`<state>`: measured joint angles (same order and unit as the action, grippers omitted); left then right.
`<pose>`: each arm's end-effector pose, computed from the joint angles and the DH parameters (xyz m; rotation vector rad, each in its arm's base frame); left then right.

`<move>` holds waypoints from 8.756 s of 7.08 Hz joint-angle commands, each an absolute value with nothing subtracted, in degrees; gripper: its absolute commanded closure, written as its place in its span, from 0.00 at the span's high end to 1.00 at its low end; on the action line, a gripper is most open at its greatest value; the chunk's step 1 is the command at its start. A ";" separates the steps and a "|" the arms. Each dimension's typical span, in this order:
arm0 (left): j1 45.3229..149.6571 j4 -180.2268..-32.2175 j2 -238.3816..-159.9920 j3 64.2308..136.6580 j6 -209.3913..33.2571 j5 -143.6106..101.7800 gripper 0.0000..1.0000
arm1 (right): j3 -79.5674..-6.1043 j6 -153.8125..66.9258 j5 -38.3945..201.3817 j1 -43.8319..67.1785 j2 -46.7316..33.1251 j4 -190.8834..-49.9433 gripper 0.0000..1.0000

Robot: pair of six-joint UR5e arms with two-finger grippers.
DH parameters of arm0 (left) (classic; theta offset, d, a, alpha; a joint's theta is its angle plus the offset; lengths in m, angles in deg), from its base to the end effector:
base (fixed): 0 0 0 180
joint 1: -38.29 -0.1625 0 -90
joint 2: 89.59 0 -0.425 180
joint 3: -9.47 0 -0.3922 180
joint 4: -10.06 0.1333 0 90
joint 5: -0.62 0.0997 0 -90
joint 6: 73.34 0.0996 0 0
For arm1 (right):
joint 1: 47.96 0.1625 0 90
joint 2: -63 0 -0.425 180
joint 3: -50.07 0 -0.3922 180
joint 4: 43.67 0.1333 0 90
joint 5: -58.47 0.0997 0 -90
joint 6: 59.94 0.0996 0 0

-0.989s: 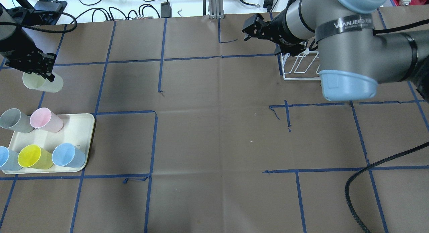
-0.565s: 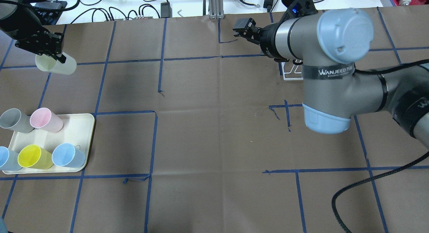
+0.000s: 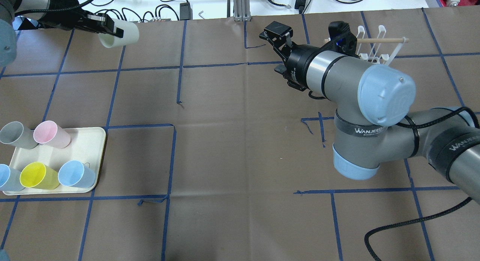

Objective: Transfer IKEA cup to right arm and place on rack

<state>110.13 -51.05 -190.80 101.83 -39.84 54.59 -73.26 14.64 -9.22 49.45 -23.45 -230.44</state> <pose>-0.0011 -0.6122 0.4360 -0.4607 -2.5672 0.6847 0.2303 -0.4438 0.3913 0.9648 1.8851 -0.6427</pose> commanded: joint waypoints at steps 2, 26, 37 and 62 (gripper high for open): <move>111.32 -31.73 -183.93 116.57 -36.51 40.20 0.00 | -77.19 24.78 -8.76 49.51 -21.90 -240.54 1.00; 120.38 1.27 -184.87 135.60 -35.19 28.57 0.02 | -60.23 33.66 -17.73 62.17 -9.59 -232.46 0.97; 120.56 1.27 -184.52 135.16 -37.56 28.92 0.99 | -60.49 33.04 -17.64 62.17 -9.86 -232.54 0.41; 111.12 -81.18 -166.96 112.01 -55.55 91.23 0.99 | -50.21 -55.81 -22.47 34.05 6.84 -245.90 0.10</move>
